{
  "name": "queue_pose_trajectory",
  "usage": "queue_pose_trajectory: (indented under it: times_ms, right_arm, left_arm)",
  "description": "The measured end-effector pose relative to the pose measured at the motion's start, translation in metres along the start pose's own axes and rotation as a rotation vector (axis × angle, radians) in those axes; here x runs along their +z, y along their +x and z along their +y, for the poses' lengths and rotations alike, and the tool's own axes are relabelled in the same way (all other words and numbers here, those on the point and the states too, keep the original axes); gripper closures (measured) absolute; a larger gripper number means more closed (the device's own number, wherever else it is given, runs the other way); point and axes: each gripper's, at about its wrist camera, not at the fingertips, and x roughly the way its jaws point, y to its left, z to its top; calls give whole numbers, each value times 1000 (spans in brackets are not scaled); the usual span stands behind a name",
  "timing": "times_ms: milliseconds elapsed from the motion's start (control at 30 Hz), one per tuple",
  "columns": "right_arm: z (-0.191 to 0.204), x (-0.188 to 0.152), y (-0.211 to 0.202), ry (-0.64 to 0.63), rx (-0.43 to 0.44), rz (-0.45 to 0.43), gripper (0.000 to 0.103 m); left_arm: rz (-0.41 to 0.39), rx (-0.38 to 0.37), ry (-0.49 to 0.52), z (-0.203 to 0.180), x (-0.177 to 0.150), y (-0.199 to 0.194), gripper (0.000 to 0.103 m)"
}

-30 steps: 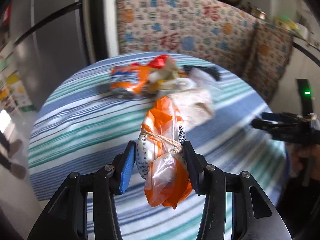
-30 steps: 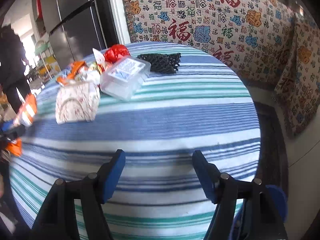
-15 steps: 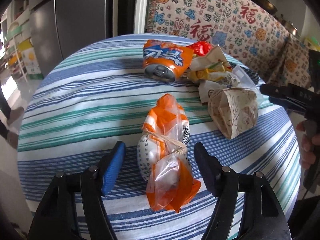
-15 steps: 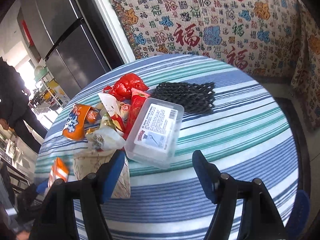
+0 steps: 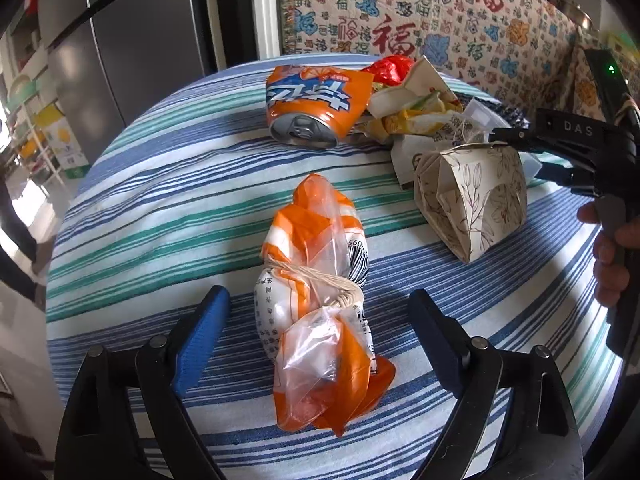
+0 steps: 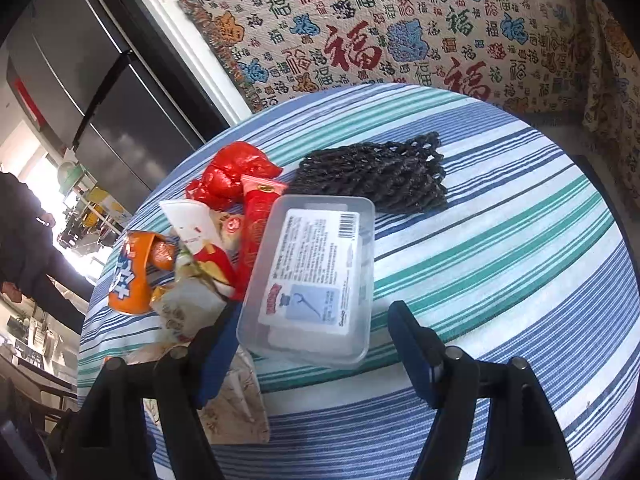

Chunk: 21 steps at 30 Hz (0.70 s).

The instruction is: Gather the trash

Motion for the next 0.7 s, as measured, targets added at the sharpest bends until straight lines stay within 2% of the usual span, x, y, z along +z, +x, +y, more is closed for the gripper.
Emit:
queue_pose_trajectory:
  times_ms: [33,167,267,333,433,500,600,700]
  right_arm:
    - [0,1,0,-5,-10,-2,39]
    - [4,-3,-5,-101,-75,10,39]
    - [5,-15,-19,-236,-156,25,39]
    - [3,-29,-31,-300,-179,15,38]
    - [-1,-40,-41,-323,-186,-20,38]
    - [0,-45,-38,-329,-207,-11,35]
    - [3,-49,-28,-326,-234,-1,24]
    - [0,-48,-23,-301,-236,-5,22]
  left_arm:
    - [2,0,-1,1,0,1,10]
    - [7,2,-4,2,1,3,6]
    - [12,9,-6,3,2,4,4]
    - [18,20,-14,4,5,7,1]
    - [22,37,-40,9,11,12,0]
    - [24,45,-51,11,15,15,0]
    - [25,47,-51,12,16,17,0]
    - [26,46,-49,12,17,18,0]
